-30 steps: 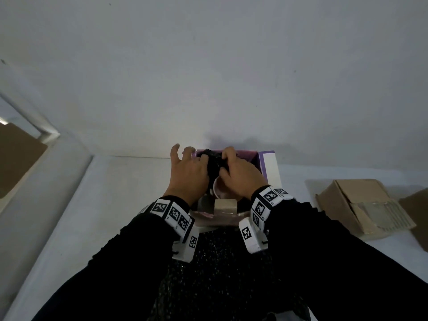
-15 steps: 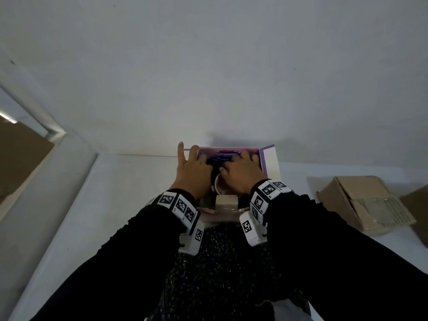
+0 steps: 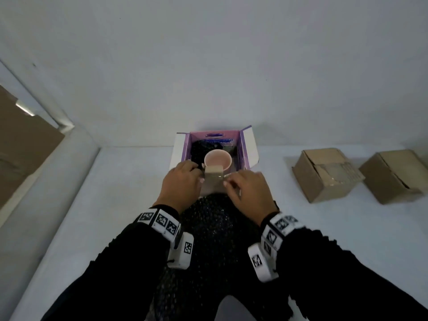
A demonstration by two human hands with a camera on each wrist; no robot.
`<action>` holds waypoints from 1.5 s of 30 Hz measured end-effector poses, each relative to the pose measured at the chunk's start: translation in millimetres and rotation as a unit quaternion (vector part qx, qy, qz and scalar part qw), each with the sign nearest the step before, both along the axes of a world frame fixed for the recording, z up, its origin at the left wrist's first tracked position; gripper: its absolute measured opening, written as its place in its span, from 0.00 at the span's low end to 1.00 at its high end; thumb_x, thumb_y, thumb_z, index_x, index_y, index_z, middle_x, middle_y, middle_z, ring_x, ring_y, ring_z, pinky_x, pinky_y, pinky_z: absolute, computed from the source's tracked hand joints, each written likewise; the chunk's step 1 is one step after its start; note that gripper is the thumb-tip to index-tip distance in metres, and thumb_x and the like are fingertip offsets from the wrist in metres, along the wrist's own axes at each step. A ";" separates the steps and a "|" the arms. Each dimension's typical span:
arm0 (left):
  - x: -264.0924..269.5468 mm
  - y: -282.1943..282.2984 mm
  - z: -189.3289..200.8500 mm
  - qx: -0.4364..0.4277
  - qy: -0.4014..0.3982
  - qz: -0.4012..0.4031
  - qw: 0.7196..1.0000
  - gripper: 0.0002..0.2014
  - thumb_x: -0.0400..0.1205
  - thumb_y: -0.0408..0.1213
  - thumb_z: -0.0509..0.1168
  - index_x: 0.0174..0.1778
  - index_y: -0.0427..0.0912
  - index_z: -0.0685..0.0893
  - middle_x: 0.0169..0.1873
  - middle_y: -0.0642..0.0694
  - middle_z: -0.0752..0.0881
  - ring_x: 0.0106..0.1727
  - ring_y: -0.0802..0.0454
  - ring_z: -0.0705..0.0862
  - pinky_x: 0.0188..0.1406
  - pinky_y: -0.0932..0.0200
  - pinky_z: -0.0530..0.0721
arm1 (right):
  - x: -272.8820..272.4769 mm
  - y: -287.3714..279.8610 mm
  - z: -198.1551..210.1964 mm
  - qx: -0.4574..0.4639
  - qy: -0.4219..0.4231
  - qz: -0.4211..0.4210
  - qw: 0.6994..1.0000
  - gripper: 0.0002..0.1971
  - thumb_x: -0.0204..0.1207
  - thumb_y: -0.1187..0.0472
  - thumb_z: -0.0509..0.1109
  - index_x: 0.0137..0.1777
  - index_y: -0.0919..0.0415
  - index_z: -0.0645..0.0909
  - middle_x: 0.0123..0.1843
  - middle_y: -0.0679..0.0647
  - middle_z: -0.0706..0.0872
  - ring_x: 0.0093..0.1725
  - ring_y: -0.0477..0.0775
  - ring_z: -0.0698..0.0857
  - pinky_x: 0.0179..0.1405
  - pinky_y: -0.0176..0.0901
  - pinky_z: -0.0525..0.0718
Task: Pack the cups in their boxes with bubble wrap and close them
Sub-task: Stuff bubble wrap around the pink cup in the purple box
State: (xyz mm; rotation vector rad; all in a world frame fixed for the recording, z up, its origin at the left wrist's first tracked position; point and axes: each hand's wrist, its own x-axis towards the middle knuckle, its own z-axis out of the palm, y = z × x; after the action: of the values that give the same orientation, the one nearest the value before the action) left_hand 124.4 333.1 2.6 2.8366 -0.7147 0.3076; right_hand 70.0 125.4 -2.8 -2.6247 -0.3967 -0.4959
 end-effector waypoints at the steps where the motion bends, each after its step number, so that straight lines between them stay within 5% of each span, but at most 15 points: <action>1: -12.0 0.1 -3.5 -0.006 -0.003 -0.004 1.000 0.15 0.75 0.36 0.64 0.55 0.42 0.88 0.57 0.43 0.85 0.61 0.42 0.82 0.57 0.46 0.84 | -18.3 0.4 -12.8 -0.034 0.014 -0.026 0.999 0.15 0.80 0.46 0.60 0.44 0.54 0.83 0.42 0.50 0.86 0.44 0.58 0.82 0.43 0.51 0.73; 4: -46.6 -1.7 -12.0 -0.008 -0.011 -0.016 1.000 0.21 0.71 0.37 0.64 0.61 0.41 0.85 0.63 0.41 0.84 0.67 0.40 0.79 0.66 0.43 0.80 | -63.5 -0.7 -47.2 -0.143 0.202 -0.074 0.966 0.30 0.74 0.27 0.54 0.55 0.51 0.81 0.56 0.51 0.82 0.58 0.59 0.78 0.56 0.57 0.73; 7: -72.7 -3.6 -16.6 -0.026 -0.007 -0.018 0.999 0.20 0.71 0.39 0.64 0.60 0.45 0.83 0.65 0.42 0.82 0.67 0.40 0.78 0.64 0.44 0.78 | -83.0 -7.2 -63.6 -0.173 0.323 -0.055 0.929 0.25 0.73 0.32 0.63 0.61 0.47 0.78 0.66 0.51 0.75 0.68 0.59 0.71 0.66 0.61 0.68; 10: -89.2 -1.7 -22.0 0.006 0.033 -0.033 0.999 0.23 0.72 0.36 0.63 0.65 0.49 0.82 0.69 0.44 0.78 0.71 0.40 0.75 0.67 0.43 0.76 | -87.8 -9.2 -62.6 -0.121 0.295 -0.057 0.946 0.12 0.76 0.44 0.67 0.57 0.43 0.81 0.64 0.48 0.77 0.67 0.56 0.72 0.66 0.57 0.68; 13: -99.2 2.0 -25.5 0.052 0.100 -0.062 0.992 0.38 0.72 0.30 0.65 0.80 0.54 0.66 0.81 0.45 0.64 0.81 0.42 0.63 0.76 0.44 0.67 | -86.0 -10.2 -52.1 -0.043 0.216 -0.024 0.975 0.07 0.77 0.51 0.67 0.54 0.46 0.79 0.56 0.47 0.80 0.60 0.56 0.76 0.57 0.53 0.72; 15: -100.4 3.1 -22.5 0.089 0.081 -0.083 0.989 0.44 0.70 0.36 0.71 0.82 0.58 0.61 0.84 0.45 0.57 0.83 0.41 0.57 0.78 0.43 0.62 | -83.6 -11.4 -35.8 0.066 0.204 0.038 0.976 0.06 0.77 0.59 0.66 0.52 0.48 0.76 0.49 0.47 0.83 0.52 0.54 0.81 0.49 0.51 0.78; 18: -92.6 4.3 -16.1 0.114 0.039 -0.090 0.989 0.30 0.64 0.50 0.78 0.64 0.57 0.83 0.79 0.44 0.70 0.81 0.39 0.62 0.77 0.39 0.61 | -76.8 -12.9 -9.5 0.148 0.184 0.069 0.969 0.10 0.80 0.66 0.62 0.53 0.48 0.73 0.43 0.44 0.83 0.41 0.48 0.82 0.42 0.47 0.79; 21: -83.0 3.4 -5.4 0.031 0.019 -0.051 0.998 0.13 0.75 0.54 0.69 0.45 0.48 0.87 0.52 0.46 0.88 0.65 0.43 0.81 0.72 0.45 0.69 | -70.3 -14.8 12.0 0.187 0.148 0.043 0.970 0.10 0.82 0.66 0.60 0.57 0.50 0.73 0.38 0.39 0.81 0.36 0.36 0.79 0.37 0.37 0.72; 23: -81.0 -1.5 4.5 -0.078 0.073 -0.018 0.994 0.14 0.82 0.51 0.61 0.44 0.42 0.80 0.39 0.41 0.87 0.47 0.39 0.85 0.51 0.49 0.78 | -68.9 -16.5 23.4 0.216 0.166 0.039 0.961 0.11 0.82 0.57 0.65 0.62 0.51 0.72 0.38 0.38 0.81 0.36 0.35 0.80 0.37 0.38 0.73; 26: -79.7 -7.0 16.4 -0.205 0.099 -0.013 0.974 0.10 0.82 0.42 0.60 0.57 0.43 0.77 0.41 0.40 0.88 0.42 0.38 0.85 0.38 0.49 0.79 | -64.6 -21.9 32.1 0.164 0.262 0.048 0.950 0.30 0.69 0.40 0.77 0.67 0.48 0.73 0.53 0.44 0.87 0.51 0.44 0.86 0.51 0.41 0.82; 29: -76.9 -6.4 25.0 -0.277 0.092 -0.014 0.956 0.17 0.82 0.39 0.55 0.66 0.53 0.76 0.43 0.47 0.89 0.41 0.47 0.86 0.42 0.52 0.83 | -60.1 -24.4 32.6 0.051 0.305 0.022 0.951 0.16 0.76 0.49 0.73 0.58 0.58 0.82 0.55 0.56 0.87 0.57 0.59 0.85 0.54 0.46 0.81; 32: -70.7 -1.0 29.2 -0.312 0.109 -0.012 0.944 0.16 0.82 0.42 0.56 0.62 0.50 0.83 0.50 0.49 0.89 0.50 0.53 0.86 0.54 0.53 0.83 | -57.6 -27.0 35.5 0.109 0.320 -0.006 0.941 0.14 0.84 0.59 0.62 0.67 0.59 0.75 0.63 0.61 0.84 0.62 0.63 0.82 0.57 0.47 0.77; 37: -74.1 -2.9 37.1 -0.368 0.178 -0.003 0.913 0.22 0.81 0.60 0.57 0.41 0.43 0.81 0.39 0.44 0.83 0.44 0.54 0.81 0.48 0.53 0.79 | -54.5 -22.1 56.1 0.335 0.334 -0.048 0.880 0.03 0.80 0.61 0.66 0.51 0.54 0.76 0.49 0.55 0.86 0.49 0.54 0.84 0.47 0.46 0.80; 42: -62.2 -6.7 41.2 -0.384 0.176 0.080 0.903 0.08 0.82 0.44 0.68 0.44 0.45 0.80 0.38 0.51 0.83 0.41 0.60 0.81 0.37 0.69 0.74 | -53.8 -13.2 72.0 0.591 0.421 0.011 0.688 0.15 0.82 0.52 0.61 0.55 0.58 0.85 0.51 0.58 0.88 0.50 0.55 0.86 0.51 0.46 0.81; 45: -56.0 -14.2 43.0 -0.475 0.174 0.120 0.854 0.07 0.79 0.39 0.73 0.41 0.46 0.80 0.35 0.51 0.85 0.39 0.54 0.83 0.37 0.65 0.78 | -39.7 -13.7 66.2 0.547 0.323 -0.082 0.768 0.12 0.79 0.68 0.59 0.57 0.55 0.79 0.48 0.58 0.83 0.44 0.54 0.81 0.42 0.46 0.80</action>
State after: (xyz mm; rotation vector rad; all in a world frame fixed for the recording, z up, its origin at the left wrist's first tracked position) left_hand 68.5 318.9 45.6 1.9215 -0.0569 0.1144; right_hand 30.3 111.7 63.5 -1.5006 0.3016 0.1595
